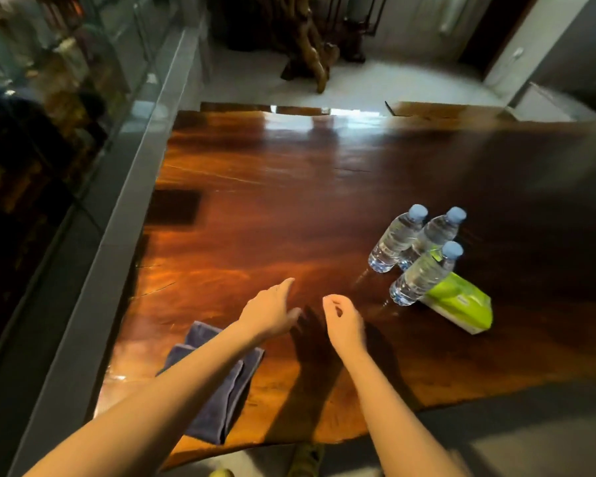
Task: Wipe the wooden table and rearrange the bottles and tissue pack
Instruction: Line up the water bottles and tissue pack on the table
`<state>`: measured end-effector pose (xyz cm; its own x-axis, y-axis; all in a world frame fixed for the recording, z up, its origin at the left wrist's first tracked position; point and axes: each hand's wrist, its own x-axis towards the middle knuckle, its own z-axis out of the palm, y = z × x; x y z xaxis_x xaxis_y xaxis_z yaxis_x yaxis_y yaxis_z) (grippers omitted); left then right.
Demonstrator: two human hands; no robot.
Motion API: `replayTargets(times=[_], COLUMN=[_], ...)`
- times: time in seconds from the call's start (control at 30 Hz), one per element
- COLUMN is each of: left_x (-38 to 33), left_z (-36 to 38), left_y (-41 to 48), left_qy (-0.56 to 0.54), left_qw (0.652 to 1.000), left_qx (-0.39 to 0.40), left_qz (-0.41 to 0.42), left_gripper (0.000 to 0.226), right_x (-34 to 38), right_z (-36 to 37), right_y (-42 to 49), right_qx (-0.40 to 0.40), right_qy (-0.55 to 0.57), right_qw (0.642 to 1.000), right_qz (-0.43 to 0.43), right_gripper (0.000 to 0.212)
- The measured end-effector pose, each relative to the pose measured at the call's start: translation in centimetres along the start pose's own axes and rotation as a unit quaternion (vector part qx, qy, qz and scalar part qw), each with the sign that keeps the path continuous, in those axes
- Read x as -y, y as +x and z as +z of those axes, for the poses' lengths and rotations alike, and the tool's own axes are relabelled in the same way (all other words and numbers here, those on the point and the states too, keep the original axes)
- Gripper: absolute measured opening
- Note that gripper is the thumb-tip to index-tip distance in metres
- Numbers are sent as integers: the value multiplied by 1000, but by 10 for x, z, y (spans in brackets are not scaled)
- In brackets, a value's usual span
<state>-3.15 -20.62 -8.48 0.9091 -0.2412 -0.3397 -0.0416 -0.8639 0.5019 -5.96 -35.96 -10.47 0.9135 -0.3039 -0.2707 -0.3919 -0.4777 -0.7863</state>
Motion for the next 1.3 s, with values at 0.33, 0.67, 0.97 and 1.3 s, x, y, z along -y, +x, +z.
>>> replayTargets(times=[0.33, 0.67, 0.97, 1.3], left_x=[-138, -200, -202, -193], left_z=[25, 39, 66, 70], left_y=[101, 183, 199, 199], left_qy=[-100, -255, -333, -308], left_qw=[987, 960, 933, 939], left_qx=[-50, -87, -135, -153], left_qz=[114, 77, 32, 24], left_gripper=[93, 77, 78, 64], right_x=[-15, -58, -82, -90], right_z=[-143, -161, -143, -132], right_y=[55, 112, 135, 138], right_qx=[-361, -173, -178, -188], right_qy=[-9, 42, 114, 158], right_qw=[921, 980, 972, 963], right_qz=[-147, -94, -97, -109], right_gripper=[43, 84, 84, 85])
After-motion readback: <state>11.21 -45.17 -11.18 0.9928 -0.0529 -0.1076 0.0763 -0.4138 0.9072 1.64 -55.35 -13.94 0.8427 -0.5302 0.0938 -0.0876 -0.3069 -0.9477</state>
